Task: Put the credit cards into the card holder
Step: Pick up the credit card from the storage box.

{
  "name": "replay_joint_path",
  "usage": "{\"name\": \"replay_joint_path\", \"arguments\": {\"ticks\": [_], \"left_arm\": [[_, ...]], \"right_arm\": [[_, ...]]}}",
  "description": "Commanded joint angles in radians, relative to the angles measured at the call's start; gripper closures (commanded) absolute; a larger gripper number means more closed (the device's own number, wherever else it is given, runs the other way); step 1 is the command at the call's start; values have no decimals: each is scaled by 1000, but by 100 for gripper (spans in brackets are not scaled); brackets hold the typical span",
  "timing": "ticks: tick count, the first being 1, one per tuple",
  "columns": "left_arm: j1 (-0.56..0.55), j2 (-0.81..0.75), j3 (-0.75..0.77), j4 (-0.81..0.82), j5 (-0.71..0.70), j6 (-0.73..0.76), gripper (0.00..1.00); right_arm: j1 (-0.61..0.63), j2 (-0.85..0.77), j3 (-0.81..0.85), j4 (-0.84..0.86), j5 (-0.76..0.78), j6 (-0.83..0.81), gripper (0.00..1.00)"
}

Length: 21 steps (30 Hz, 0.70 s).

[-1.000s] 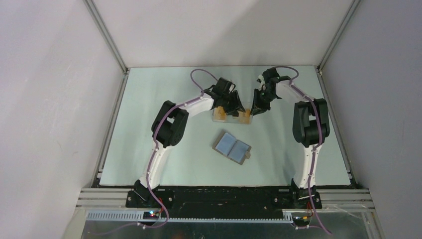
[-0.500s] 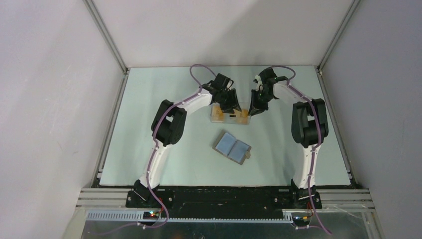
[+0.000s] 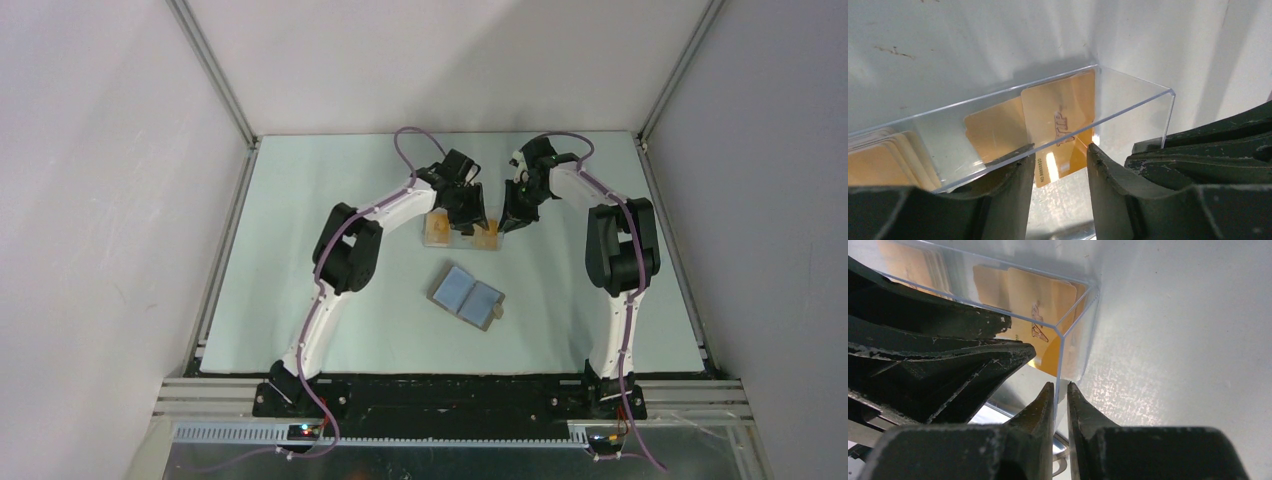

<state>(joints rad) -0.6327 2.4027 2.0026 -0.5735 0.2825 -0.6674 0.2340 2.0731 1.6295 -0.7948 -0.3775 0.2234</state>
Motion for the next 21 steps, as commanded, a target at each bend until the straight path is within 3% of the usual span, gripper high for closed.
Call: {"name": "replay_joint_path", "arguments": {"ticks": [1, 21], "left_arm": [[0, 1, 22, -90, -79, 54, 50], [-19, 142, 179, -167, 78, -3, 50]], "right_arm": [[6, -11, 30, 8, -64, -23, 89], [1, -18, 20, 21, -131, -14, 93]]}}
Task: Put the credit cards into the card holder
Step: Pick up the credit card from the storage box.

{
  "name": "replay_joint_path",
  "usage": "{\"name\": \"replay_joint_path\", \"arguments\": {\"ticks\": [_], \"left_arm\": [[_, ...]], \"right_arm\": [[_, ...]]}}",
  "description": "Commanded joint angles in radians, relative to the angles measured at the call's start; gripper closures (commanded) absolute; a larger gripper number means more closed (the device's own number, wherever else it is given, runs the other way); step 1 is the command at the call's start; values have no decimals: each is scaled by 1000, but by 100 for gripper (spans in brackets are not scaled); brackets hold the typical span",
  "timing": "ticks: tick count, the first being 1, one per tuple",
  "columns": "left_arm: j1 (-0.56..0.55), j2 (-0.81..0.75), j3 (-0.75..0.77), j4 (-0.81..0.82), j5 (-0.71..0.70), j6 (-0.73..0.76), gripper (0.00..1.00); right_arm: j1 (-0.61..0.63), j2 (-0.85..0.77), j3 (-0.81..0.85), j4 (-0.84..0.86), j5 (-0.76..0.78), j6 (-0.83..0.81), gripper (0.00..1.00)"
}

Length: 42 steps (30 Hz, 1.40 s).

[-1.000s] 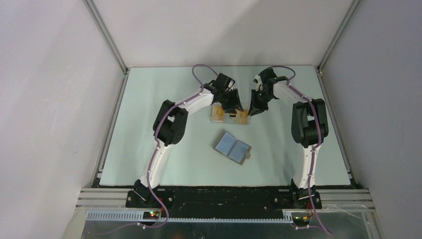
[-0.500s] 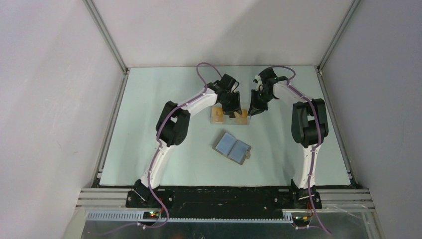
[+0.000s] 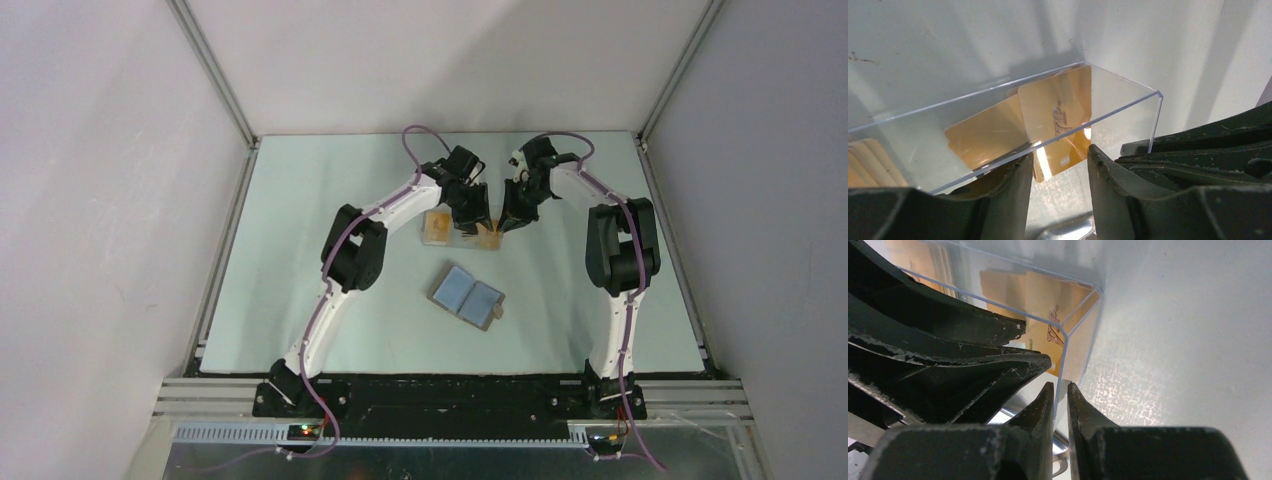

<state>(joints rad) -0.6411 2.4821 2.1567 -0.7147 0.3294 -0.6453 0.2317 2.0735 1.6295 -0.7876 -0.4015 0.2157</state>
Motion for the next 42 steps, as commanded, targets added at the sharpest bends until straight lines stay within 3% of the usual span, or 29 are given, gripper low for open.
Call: {"name": "replay_joint_path", "arguments": {"ticks": [1, 10, 16, 23, 33, 42], "left_arm": [[-10, 65, 28, -24, 33, -30, 50], [-6, 50, 52, -8, 103, -82, 49], [3, -63, -53, 117, 160, -133, 50], [17, -156, -162, 124, -4, -85, 51], [18, -119, -202, 59, 11, -57, 54], [-19, -34, -106, -4, -25, -52, 52]], "right_arm": [[3, -20, 18, 15, -114, -6, 93], [-18, -38, -18, 43, -161, 9, 95], [-23, -47, -30, 52, -172, 14, 95], [-25, -50, -38, 59, -177, 22, 94], [-23, -49, -36, 44, -158, 16, 97], [-12, -55, -37, 40, -155, 18, 98]]}}
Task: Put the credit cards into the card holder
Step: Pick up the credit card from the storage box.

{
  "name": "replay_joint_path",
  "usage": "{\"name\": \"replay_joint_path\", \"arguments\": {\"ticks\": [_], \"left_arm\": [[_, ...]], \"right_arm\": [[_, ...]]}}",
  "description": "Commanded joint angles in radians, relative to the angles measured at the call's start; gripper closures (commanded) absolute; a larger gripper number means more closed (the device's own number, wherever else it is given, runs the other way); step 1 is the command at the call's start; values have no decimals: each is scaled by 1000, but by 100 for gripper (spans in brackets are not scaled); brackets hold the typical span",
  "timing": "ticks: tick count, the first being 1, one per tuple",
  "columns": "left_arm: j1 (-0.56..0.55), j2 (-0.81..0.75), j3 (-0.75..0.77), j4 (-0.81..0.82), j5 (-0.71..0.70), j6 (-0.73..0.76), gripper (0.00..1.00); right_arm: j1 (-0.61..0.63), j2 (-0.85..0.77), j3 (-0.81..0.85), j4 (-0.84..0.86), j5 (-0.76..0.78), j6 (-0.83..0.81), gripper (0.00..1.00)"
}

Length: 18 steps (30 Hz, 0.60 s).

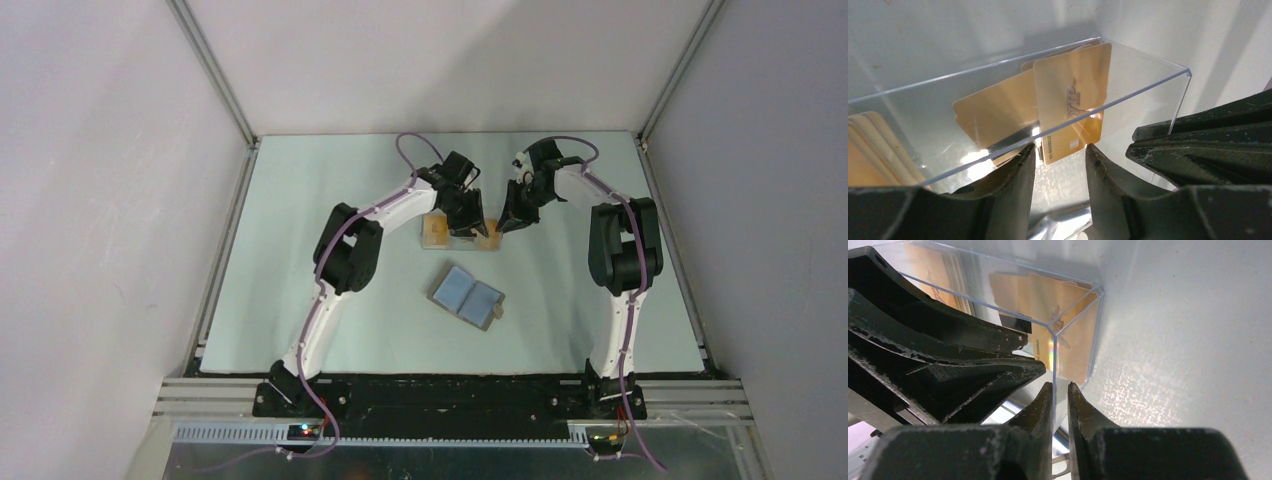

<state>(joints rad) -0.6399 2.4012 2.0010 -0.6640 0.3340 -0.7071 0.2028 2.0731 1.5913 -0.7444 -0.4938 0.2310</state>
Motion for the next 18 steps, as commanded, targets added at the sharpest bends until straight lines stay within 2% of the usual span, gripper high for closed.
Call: {"name": "replay_joint_path", "arguments": {"ticks": [1, 9, 18], "left_arm": [[-27, 60, 61, -53, -21, 7, 52], [-31, 95, 115, -18, 58, -55, 54], [-11, -30, 38, 70, 50, -78, 59]], "right_arm": [[18, -54, 0, -4, -62, 3, 98], [17, -51, -7, -3, -68, 1, 98], [15, -51, -14, -2, -71, -3, 98]]}}
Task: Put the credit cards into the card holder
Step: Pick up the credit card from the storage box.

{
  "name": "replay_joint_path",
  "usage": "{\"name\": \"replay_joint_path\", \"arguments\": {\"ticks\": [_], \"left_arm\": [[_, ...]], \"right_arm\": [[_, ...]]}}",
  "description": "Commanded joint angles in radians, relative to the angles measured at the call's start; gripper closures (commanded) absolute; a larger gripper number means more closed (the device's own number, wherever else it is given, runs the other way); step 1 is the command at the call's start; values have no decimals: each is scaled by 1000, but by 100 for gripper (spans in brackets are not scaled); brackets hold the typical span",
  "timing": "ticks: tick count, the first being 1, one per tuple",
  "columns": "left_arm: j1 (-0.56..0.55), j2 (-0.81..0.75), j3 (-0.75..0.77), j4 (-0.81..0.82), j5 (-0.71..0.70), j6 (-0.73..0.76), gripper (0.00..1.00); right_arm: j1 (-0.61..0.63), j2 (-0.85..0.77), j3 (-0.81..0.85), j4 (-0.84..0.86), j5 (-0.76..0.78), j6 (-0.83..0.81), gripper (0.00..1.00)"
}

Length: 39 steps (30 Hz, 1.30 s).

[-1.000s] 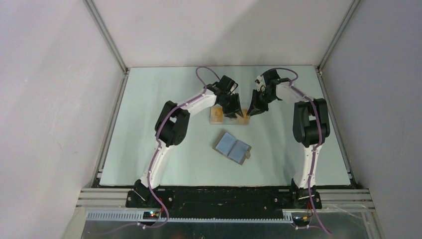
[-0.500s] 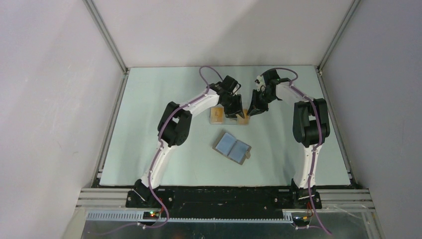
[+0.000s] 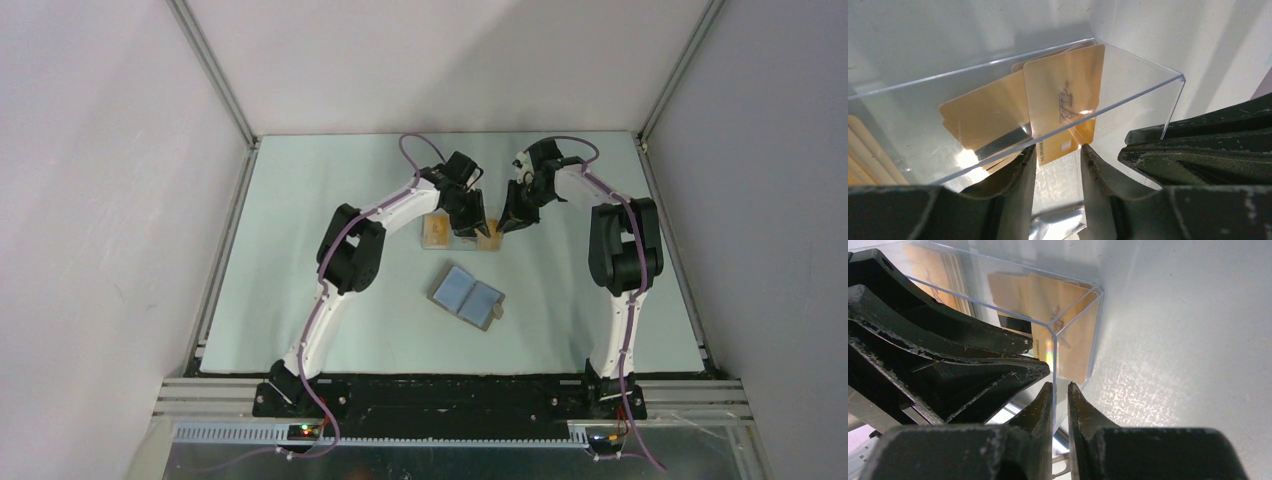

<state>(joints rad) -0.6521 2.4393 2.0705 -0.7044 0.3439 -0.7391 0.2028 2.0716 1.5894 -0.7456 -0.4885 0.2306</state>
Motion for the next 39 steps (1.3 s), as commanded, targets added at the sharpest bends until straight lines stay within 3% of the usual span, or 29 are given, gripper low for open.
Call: {"name": "replay_joint_path", "arguments": {"ticks": [1, 23, 28, 39], "left_arm": [[6, -76, -42, 120, 47, -52, 60], [10, -192, -193, 263, 78, -77, 63], [12, -214, -238, 260, -9, -48, 62], [15, -139, -267, 208, -37, -63, 58]], "right_arm": [[14, -50, -12, 1, -77, -2, 98], [10, -54, -26, 6, -78, 0, 97], [10, -47, -25, 5, -79, 3, 97], [7, -45, -23, 0, -75, 0, 97]]}}
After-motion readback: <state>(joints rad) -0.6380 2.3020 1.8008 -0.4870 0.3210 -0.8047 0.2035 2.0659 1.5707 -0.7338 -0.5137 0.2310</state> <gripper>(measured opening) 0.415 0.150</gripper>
